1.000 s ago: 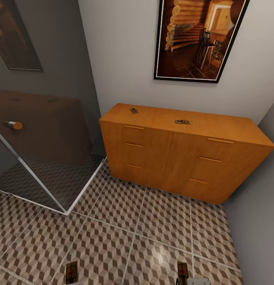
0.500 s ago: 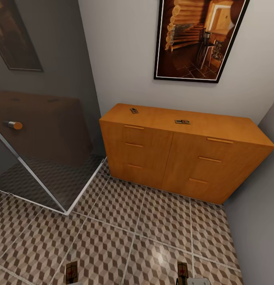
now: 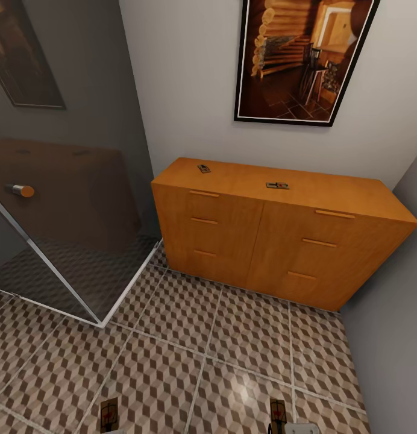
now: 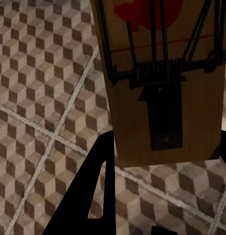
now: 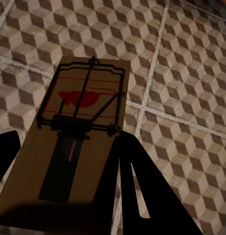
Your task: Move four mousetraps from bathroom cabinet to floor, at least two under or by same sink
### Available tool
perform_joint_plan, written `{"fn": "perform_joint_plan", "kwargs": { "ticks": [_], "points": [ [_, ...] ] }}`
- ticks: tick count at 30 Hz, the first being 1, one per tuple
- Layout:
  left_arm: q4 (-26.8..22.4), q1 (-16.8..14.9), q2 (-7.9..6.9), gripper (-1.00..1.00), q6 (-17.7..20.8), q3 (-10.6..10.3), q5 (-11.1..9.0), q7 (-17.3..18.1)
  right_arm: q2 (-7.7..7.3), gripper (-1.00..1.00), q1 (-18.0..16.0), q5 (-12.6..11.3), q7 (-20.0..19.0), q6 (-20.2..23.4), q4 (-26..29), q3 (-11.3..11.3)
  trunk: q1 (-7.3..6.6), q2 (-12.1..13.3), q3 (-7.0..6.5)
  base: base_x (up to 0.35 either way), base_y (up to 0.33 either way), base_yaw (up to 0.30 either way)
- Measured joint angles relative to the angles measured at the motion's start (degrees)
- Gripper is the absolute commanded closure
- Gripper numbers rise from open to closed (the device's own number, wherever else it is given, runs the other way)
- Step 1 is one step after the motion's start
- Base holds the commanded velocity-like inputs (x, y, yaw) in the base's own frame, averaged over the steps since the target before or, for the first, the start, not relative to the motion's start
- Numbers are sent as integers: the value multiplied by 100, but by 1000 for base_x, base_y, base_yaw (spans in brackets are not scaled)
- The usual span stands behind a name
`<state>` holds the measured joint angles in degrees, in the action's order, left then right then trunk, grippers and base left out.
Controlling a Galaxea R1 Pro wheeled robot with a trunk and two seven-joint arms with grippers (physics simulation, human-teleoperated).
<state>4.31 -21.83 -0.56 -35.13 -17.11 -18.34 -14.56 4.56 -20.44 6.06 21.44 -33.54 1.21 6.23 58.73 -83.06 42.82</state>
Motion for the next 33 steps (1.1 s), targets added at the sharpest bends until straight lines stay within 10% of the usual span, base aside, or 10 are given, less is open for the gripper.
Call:
{"fn": "perform_joint_plan", "kwargs": {
  "ticks": [33],
  "points": [
    [0,2,0,100,0,0,-1,0,1,100,0,-2,0,0,0,1,0,0,0,0,0,0]
  ]
}}
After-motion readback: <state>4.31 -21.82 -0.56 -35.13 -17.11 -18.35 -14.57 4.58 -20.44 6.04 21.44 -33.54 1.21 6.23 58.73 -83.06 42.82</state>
